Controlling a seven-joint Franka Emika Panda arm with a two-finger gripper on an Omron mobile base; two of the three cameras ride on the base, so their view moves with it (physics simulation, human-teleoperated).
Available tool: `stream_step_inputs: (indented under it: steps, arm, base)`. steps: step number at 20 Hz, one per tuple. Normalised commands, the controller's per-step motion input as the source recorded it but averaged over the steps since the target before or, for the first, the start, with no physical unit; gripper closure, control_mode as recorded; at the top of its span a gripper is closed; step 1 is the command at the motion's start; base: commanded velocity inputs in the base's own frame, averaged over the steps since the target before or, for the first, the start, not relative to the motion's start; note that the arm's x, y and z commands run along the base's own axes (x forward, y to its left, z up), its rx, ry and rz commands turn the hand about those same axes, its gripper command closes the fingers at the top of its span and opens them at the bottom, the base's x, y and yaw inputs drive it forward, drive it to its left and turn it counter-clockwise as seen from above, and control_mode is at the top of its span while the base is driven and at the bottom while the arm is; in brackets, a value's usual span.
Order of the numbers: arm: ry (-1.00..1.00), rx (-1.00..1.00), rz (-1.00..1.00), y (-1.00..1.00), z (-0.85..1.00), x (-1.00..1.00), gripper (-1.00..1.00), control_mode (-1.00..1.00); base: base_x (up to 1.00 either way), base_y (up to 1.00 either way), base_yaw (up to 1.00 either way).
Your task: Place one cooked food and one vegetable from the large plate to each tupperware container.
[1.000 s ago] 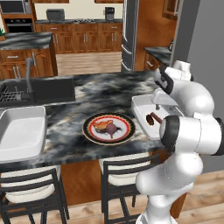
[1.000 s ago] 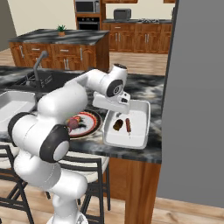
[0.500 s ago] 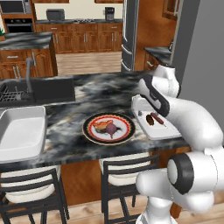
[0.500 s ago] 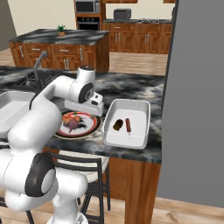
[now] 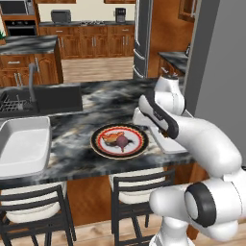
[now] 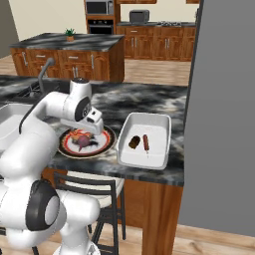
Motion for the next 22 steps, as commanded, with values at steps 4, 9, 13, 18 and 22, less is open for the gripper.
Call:
stream_step_inputs:
  steps: [4, 9, 13, 18, 22]
  arm:
    - [0.00, 0.00, -0.05, 0.04, 0.00, -0.43, -1.00, -1.00]
    - [-0.05, 0.00, -0.01, 0.07, 0.00, -0.33, -1.00, 1.00]
    - [0.00, 0.00, 0.00, 0.00, 0.00, 0.00, -1.00, 1.00]
    - [0.00, 0.00, 0.00, 0.00, 0.00, 0.00, -1.00, 1.00]
    - [0.00, 0.00, 0.00, 0.00, 0.00, 0.00, -1.00, 1.00]
  base:
    - [0.00, 0.00, 0.00]
    - [-0.17, 0.34, 0.00]
    - [-0.18, 1.00, -0.04]
    - [-0.01, 1.00, -0.04]
    - [0.00, 0.93, -0.04]
